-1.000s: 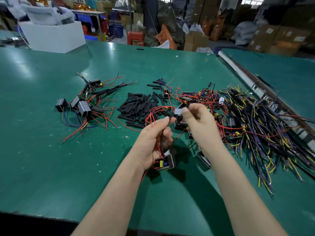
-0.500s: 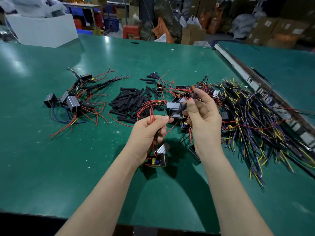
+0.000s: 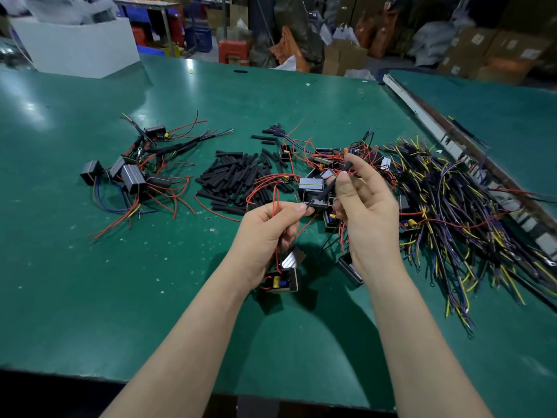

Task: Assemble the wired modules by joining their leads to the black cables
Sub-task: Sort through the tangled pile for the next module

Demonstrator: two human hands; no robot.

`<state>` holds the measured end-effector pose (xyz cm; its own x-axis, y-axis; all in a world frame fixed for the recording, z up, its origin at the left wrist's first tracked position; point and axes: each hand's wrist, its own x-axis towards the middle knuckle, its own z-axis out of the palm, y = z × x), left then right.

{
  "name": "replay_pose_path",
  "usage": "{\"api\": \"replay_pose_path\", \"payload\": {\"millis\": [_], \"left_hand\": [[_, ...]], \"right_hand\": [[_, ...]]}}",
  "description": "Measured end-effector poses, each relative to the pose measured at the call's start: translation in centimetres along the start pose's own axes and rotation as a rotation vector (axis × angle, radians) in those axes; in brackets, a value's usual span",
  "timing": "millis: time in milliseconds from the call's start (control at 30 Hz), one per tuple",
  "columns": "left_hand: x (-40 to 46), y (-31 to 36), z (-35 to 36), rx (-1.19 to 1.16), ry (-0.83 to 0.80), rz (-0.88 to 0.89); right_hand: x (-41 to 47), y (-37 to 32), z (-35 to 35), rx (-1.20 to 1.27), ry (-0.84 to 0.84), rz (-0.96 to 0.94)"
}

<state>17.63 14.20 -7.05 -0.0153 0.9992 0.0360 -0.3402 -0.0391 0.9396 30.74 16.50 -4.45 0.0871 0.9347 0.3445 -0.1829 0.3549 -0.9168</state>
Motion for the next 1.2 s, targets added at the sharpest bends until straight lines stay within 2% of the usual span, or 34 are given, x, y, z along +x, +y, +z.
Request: {"api": "replay_pose_path", "payload": {"millis": [467,567,833,967,1100,1200], "left_hand": [[0.0,-0.2,0.3,0.074,0.024,0.063],[0.1,-0.4,0.2,0.081,0.035,0.048],[0.3,-0.8,0.5,0.158,0.146,0.016],[0.4,-0.9,0.5,0.201,0.213,0.009],[0.3,-1.1,0.5,0.313,0.165,0.053],[0.1,-1.3,0.4,0.380,0.158,0.099]], "right_hand": [[0.0,0.5,-0.1,-0.157,-0.073,-0.003],[-0.2,0.7,0.2,-0.117,-0.105,0.016],[-0.3,0.9,0.1,-0.131,-0.080,0.244],[-0.4,0.7,0.3,-0.120,-0.029,0.226],[-0.4,0.5,0.2,-0.111,-0.050,0.228],[-0.5,0.6,0.3,-0.197,-0.057,0.142]]}}
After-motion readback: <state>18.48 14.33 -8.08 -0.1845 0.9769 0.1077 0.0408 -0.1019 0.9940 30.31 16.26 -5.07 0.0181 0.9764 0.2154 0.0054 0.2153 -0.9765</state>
